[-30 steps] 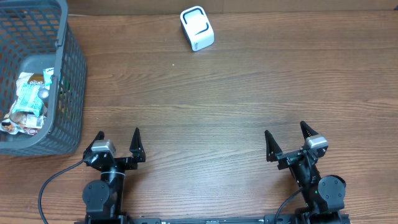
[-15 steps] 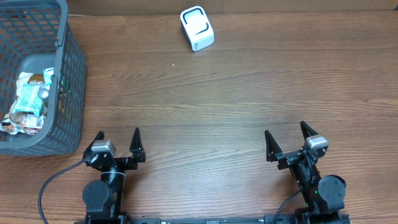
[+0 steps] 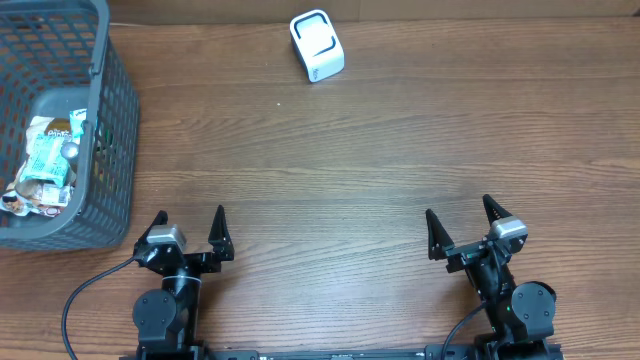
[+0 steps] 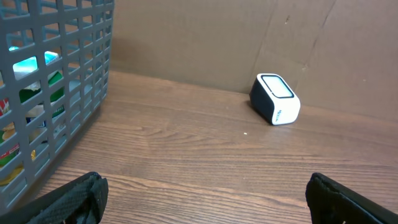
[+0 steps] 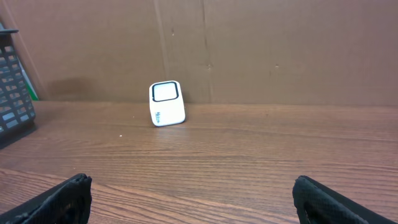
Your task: Scan the item barcode
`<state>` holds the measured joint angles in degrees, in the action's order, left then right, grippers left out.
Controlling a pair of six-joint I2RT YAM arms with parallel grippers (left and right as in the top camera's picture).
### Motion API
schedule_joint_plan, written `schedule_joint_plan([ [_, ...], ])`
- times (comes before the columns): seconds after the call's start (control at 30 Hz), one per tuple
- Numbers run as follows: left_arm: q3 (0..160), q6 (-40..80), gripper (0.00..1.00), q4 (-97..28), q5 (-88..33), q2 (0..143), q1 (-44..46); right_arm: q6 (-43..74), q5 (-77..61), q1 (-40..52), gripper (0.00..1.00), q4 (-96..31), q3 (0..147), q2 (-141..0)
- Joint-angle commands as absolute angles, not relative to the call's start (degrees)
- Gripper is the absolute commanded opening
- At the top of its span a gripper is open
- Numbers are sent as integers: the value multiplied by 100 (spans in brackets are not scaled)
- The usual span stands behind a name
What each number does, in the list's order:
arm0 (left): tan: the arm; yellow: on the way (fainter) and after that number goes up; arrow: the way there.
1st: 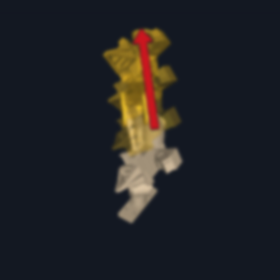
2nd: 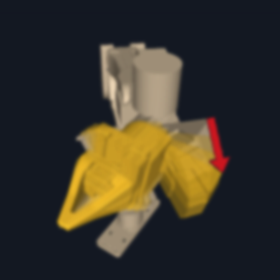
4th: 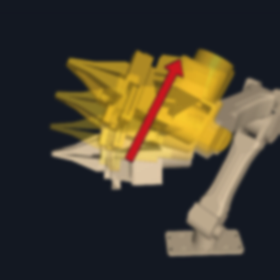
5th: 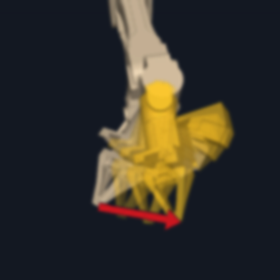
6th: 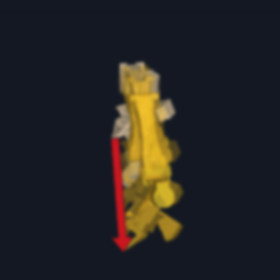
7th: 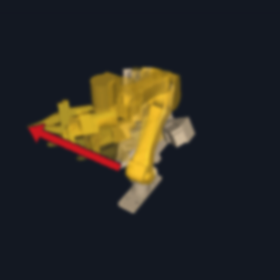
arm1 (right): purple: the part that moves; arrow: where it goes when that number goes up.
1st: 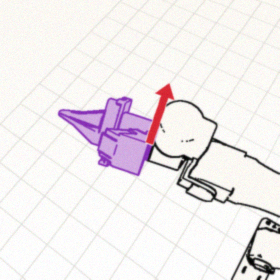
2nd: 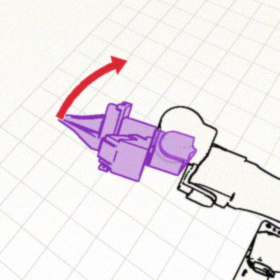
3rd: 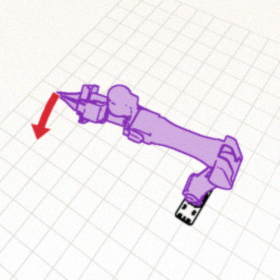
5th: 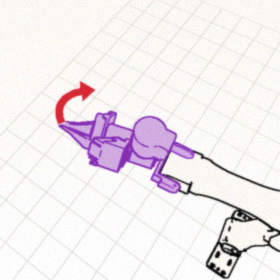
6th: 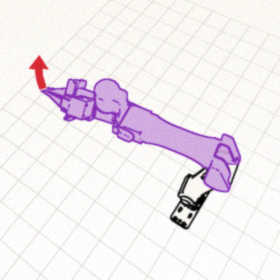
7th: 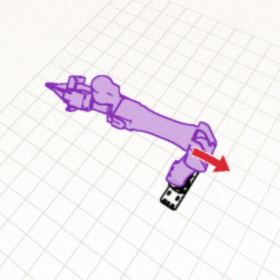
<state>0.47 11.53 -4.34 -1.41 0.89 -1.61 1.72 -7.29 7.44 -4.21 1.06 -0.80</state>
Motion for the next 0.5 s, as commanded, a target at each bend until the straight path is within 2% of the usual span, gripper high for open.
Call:
schedule_joint_plan([
  [0.0, 27, 1024, 99, -440, -34, 25, -143, 163, -760, 731, 100, -403, 45, -16],
  [0.1, 27, 1024, 100, -412, 340, 25, -148, 163, -760, 731, 100, -403, 45, -16],
  [0.47, 27, 1028, 100, -412, 316, 25, -148, 163, -760, 733, 100, -405, 45, -16],
])
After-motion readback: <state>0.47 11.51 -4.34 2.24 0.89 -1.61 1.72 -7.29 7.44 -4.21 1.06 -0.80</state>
